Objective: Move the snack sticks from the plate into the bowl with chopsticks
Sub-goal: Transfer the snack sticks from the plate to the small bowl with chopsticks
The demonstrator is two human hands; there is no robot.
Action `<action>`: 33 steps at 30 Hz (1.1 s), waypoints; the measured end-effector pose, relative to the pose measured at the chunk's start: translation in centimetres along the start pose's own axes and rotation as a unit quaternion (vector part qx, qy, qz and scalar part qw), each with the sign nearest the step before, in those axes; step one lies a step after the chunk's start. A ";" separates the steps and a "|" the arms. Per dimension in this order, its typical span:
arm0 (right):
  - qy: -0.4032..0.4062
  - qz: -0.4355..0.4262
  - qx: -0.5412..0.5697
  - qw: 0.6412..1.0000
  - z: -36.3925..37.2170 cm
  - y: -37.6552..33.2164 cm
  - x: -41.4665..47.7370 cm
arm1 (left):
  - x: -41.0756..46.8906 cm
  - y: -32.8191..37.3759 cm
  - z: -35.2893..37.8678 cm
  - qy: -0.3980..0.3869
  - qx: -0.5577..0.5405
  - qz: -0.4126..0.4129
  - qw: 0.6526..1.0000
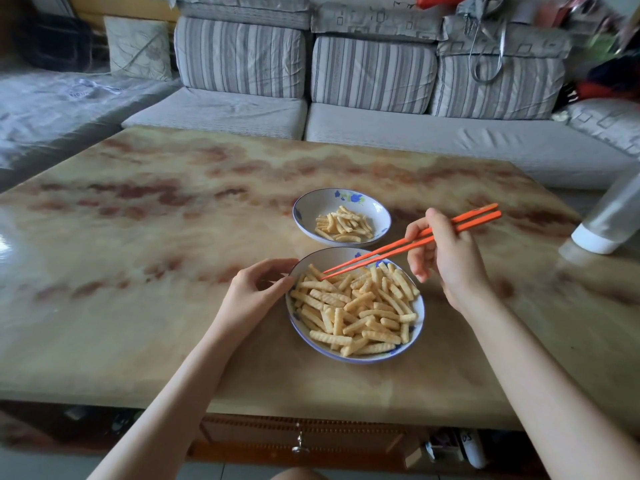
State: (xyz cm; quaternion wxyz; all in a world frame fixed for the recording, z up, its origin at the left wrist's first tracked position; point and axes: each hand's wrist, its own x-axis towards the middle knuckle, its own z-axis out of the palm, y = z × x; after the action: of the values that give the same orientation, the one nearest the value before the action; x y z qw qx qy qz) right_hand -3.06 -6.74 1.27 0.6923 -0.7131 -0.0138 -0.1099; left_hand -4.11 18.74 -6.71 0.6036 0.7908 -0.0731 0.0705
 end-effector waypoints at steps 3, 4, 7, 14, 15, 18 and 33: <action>0.035 -0.003 0.024 0.999 0.0 0.0 0.3 | 0.0 0.0 0.0 0.002 0.007 -0.002 1.000; 0.046 -0.006 0.027 0.999 0.0 0.0 0.4 | 0.0 0.0 0.0 0.003 0.008 -0.003 1.000; 0.078 -0.027 0.043 0.996 -0.1 -0.3 1.0 | 0.0 0.0 0.0 0.003 0.006 -0.007 1.000; 0.122 -0.044 0.027 0.991 1.0 -0.2 3.7 | 0.0 0.0 0.0 0.007 0.001 -0.012 1.000; 0.119 -0.044 0.023 0.992 1.2 -0.1 3.9 | 0.0 0.0 0.0 0.007 0.002 -0.012 1.000; 0.118 -0.048 0.019 0.992 1.2 -0.1 3.9 | 0.0 0.1 0.0 0.005 -0.001 -0.012 1.000; -0.057 -0.006 -0.015 0.998 -0.7 -2.4 -0.6 | 0.1 -0.2 -0.1 0.002 0.017 -0.009 1.000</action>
State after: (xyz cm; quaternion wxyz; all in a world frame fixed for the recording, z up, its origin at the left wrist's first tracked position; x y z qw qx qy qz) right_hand -4.17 -7.24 3.50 0.6787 -0.7287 -0.0554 -0.0734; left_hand -3.97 18.89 -6.83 0.5906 0.8015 -0.0636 0.0685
